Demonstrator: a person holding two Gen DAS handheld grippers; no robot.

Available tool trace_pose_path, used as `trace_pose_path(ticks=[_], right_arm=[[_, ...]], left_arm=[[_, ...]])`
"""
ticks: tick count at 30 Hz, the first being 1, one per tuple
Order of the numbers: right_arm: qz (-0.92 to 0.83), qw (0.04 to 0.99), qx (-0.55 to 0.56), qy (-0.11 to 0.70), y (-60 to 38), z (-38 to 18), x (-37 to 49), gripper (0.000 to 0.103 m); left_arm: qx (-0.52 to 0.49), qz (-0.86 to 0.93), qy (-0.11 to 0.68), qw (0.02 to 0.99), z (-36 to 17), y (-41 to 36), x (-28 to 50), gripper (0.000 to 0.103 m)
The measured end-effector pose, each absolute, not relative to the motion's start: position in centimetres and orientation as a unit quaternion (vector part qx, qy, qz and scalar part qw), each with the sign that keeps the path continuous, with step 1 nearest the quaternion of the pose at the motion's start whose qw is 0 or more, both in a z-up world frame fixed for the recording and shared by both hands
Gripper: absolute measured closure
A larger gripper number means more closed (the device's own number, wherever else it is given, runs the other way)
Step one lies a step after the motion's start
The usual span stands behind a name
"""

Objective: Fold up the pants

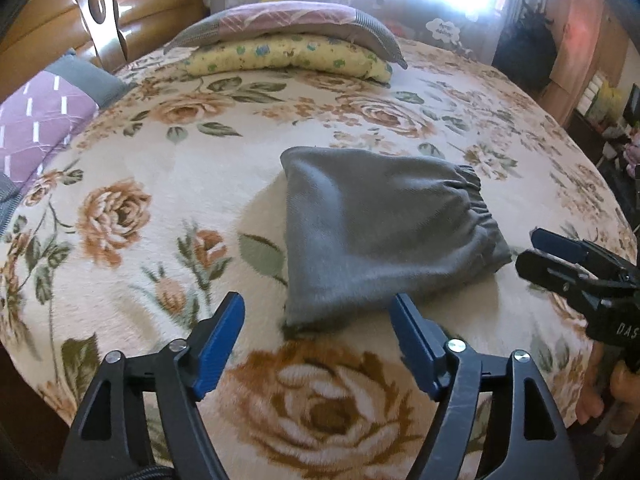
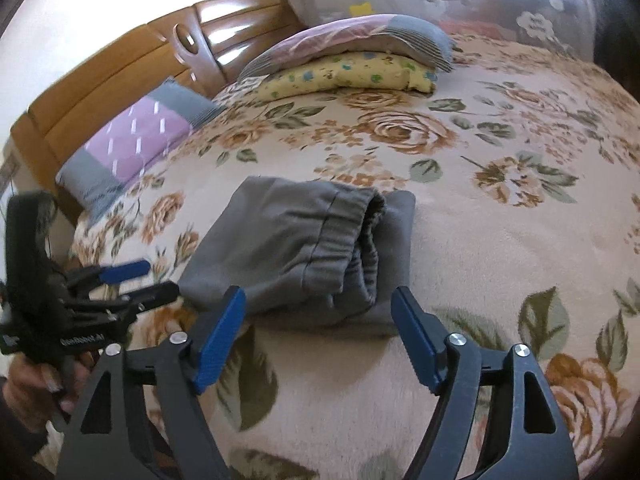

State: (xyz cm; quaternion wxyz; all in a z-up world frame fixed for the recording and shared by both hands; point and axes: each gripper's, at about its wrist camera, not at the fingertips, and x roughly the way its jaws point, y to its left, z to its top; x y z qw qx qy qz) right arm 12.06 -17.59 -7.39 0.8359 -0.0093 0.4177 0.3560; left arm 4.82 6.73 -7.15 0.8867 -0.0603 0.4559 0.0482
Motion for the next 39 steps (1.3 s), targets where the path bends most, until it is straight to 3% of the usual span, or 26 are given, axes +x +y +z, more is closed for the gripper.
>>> trace_pose_path(ticks=[18, 39], right_arm=[[0.388, 0.829, -0.061, 0.397, -17.3, -7.2, 9.0, 0.01], [0.393, 0.831, -0.066, 0.388, -16.4, -6.5, 8.5, 0.008]], left_arm=[[-0.053, 0.089, 0.447, 0.889, -5.2, 5.7, 1.0, 0.019], [-0.032, 0.092, 0.398, 0.912, -3.4, 4.9, -0.3, 0.019]])
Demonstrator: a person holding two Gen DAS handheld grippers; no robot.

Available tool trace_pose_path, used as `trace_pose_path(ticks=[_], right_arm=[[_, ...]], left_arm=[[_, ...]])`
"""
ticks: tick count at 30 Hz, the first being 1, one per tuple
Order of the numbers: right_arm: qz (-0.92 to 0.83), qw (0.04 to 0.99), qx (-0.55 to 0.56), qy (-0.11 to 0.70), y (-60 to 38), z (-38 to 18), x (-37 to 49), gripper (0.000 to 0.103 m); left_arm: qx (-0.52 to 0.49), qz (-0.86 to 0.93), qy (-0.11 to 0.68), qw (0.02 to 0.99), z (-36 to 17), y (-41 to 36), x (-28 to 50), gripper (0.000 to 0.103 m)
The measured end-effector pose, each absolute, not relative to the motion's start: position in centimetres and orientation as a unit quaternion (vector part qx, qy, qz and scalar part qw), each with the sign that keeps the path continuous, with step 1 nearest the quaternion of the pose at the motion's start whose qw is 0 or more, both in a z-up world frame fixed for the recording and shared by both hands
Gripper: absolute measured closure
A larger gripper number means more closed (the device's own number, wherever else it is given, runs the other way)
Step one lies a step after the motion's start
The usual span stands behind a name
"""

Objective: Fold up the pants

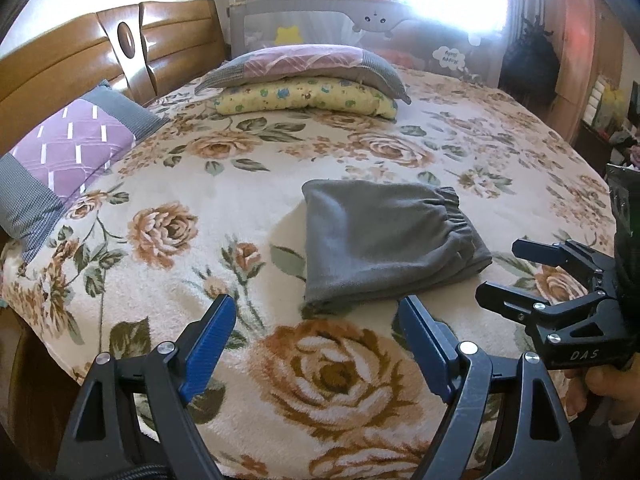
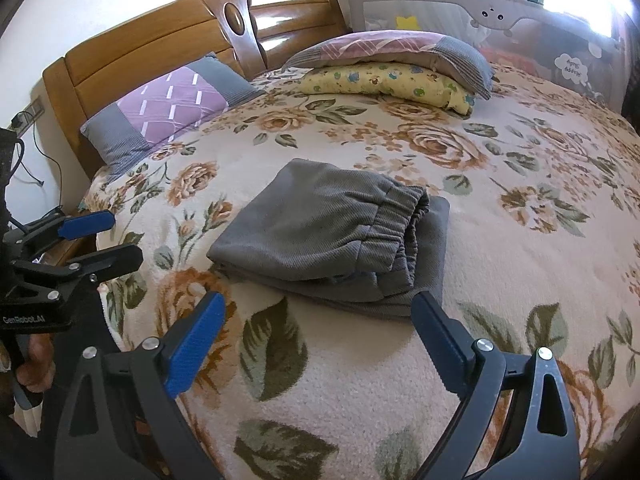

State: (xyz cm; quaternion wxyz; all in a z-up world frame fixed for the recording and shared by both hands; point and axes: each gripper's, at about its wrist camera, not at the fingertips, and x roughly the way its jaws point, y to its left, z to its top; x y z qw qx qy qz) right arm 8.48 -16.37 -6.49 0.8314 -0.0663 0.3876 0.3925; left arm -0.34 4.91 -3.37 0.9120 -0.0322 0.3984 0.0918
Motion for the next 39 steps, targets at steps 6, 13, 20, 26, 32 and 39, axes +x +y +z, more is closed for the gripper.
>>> trace_pose_path(ticks=[6, 13, 20, 26, 32, 39], right_arm=[[0.393, 0.832, -0.067, 0.387, -16.2, -6.4, 8.4, 0.008], [0.391, 0.832, -0.069, 0.388, -16.0, -6.5, 8.4, 0.008], [0.391, 0.83, -0.074, 0.39, -15.6, -6.6, 8.4, 0.008], [0.394, 0.828, -0.079, 0.392, -15.3, -7.0, 8.4, 0.008], [0.394, 0.828, -0.08, 0.392, -15.1, -7.0, 8.4, 0.007], [0.394, 0.828, -0.081, 0.391, -14.9, -7.0, 8.5, 0.007]], left_arm=[[-0.026, 0.1, 0.393, 0.914, -3.2, 4.8, -0.4, 0.019], [-0.006, 0.128, 0.39, 0.912, -2.7, 4.8, -0.4, 0.019], [0.006, 0.144, 0.387, 0.911, -2.5, 5.0, -0.4, 0.019], [0.001, 0.145, 0.39, 0.909, -2.6, 5.2, -0.3, 0.019], [-0.003, 0.141, 0.391, 0.91, -2.6, 5.4, -0.2, 0.019], [-0.005, 0.141, 0.392, 0.909, -2.5, 5.6, 0.1, 0.019]])
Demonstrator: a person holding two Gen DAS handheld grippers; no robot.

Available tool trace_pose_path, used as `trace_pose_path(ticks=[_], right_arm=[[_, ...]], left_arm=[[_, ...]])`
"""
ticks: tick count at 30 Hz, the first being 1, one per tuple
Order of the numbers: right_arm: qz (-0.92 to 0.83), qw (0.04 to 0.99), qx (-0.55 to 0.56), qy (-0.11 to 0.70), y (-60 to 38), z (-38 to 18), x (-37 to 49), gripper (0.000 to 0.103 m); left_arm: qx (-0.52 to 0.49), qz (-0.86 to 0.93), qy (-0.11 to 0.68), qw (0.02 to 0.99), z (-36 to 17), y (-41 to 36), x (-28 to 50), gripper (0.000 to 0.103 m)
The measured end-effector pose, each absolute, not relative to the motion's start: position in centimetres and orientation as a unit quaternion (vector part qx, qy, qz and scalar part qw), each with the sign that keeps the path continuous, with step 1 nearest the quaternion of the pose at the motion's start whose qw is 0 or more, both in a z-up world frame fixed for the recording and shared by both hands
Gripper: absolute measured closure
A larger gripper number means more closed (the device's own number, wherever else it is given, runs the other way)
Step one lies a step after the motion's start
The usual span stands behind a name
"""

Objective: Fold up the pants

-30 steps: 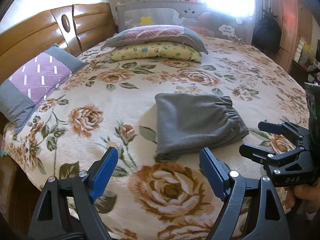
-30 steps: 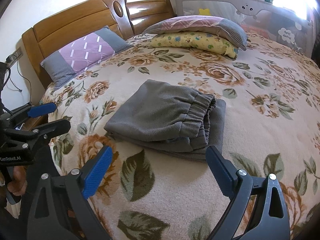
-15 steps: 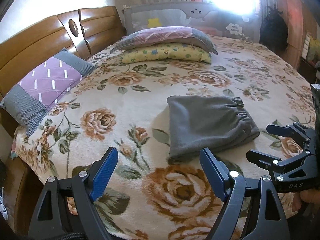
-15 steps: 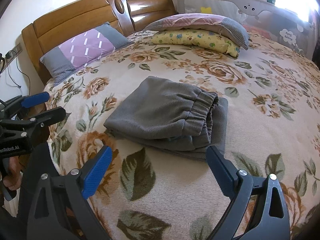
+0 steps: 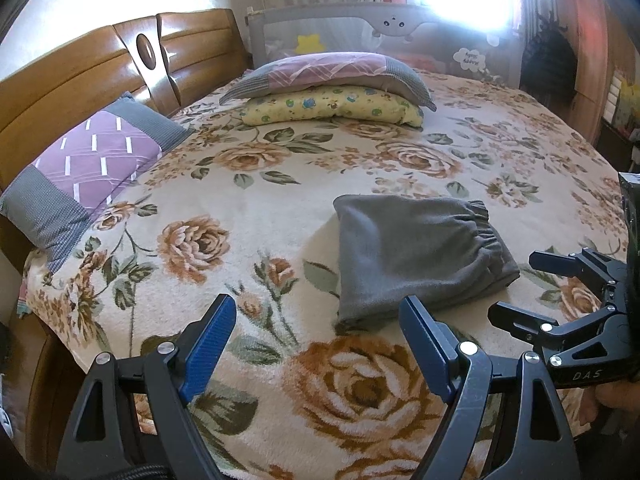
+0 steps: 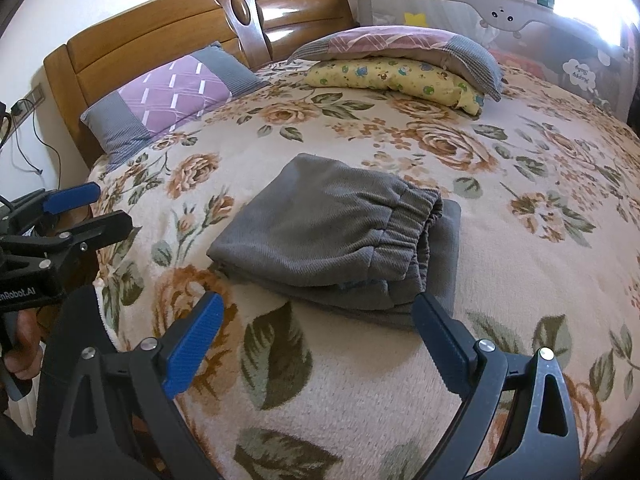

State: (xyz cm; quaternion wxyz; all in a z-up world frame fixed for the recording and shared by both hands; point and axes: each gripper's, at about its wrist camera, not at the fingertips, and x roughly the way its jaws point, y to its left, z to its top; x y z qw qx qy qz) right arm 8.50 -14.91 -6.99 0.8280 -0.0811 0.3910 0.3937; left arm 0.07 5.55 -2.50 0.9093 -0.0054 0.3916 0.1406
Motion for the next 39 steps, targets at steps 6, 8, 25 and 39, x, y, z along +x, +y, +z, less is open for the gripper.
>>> trace_pose_path(ticks=[6, 8, 25, 39], right_arm=[[0.394, 0.828, -0.081, 0.392, -14.7, -6.9, 8.8, 0.007], [0.394, 0.828, -0.082, 0.392, -14.7, -6.9, 8.8, 0.007], [0.394, 0.827, -0.081, 0.393, -14.7, -7.0, 9.3, 0.007], [0.394, 0.826, -0.078, 0.395, -14.7, -7.2, 9.7, 0.007]], left_arm=[[-0.006, 0.14, 0.397, 0.907, -2.5, 5.5, 0.7, 0.019], [-0.006, 0.14, 0.398, 0.907, -2.6, 5.5, 0.9, 0.019], [-0.009, 0.136, 0.41, 0.902, -3.5, 5.5, 1.9, 0.019], [-0.022, 0.132, 0.423, 0.896, -3.8, 5.7, 2.6, 0.019]])
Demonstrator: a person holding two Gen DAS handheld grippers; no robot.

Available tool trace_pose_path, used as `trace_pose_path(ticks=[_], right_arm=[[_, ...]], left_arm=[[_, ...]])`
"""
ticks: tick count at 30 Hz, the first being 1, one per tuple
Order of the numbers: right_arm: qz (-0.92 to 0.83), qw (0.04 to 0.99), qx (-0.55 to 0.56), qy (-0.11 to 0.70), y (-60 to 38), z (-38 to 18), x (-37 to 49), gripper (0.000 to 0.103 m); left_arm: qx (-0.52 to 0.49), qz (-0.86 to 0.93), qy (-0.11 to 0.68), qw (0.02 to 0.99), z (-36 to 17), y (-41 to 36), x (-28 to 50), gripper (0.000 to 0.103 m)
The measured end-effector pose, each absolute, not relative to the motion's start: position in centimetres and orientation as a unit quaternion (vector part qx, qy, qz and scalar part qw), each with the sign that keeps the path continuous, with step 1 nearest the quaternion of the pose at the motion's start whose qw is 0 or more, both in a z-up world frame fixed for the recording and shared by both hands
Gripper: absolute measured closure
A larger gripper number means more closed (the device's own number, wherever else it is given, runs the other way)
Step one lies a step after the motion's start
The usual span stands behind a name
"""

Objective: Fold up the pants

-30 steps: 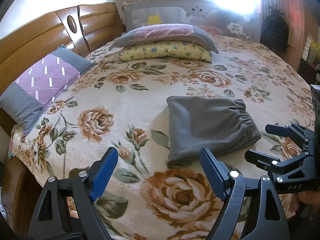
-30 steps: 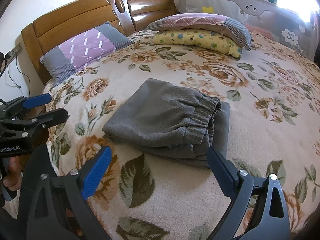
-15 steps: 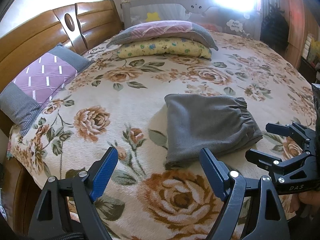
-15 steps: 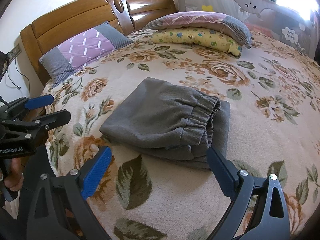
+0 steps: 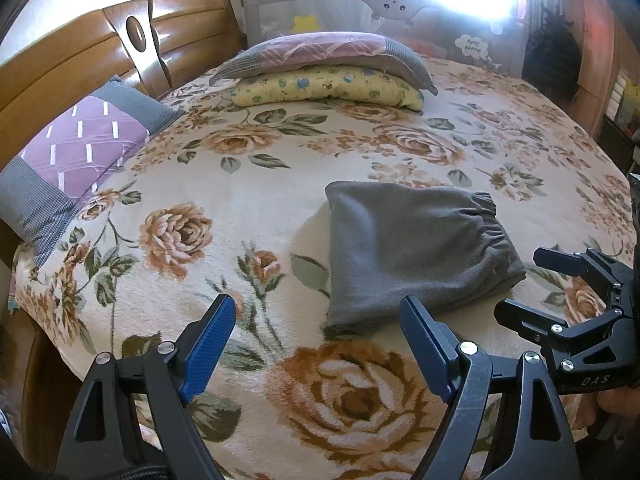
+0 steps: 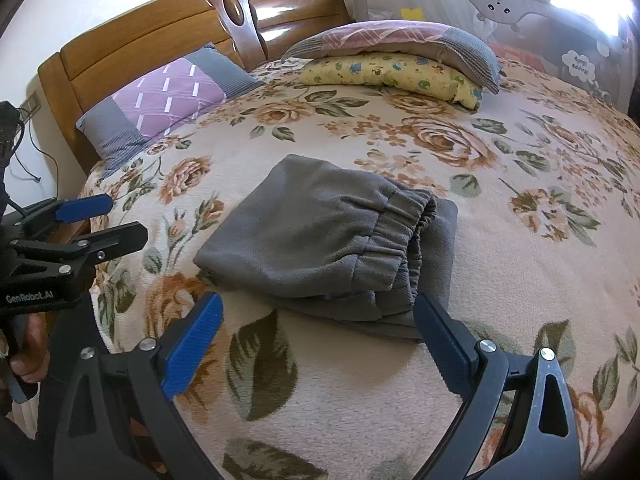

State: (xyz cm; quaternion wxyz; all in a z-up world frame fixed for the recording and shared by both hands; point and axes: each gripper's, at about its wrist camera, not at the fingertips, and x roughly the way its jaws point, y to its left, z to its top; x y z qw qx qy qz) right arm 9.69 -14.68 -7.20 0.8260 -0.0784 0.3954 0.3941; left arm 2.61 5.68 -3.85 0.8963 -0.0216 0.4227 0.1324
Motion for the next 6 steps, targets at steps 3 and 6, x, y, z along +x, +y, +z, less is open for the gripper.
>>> trace_pose_path(ticks=[3, 6], right_arm=[[0.395, 0.826, -0.077, 0.395, -14.77, -7.17, 9.69, 0.006], [0.395, 0.826, -0.068, 0.397, -14.93, -7.36, 9.98, 0.006]], left_arm=[[-0.021, 0.131, 0.423, 0.896, -3.84, 5.55, 2.71, 0.019], [-0.023, 0.127, 0.425, 0.896, -3.83, 5.35, 2.87, 0.019]])
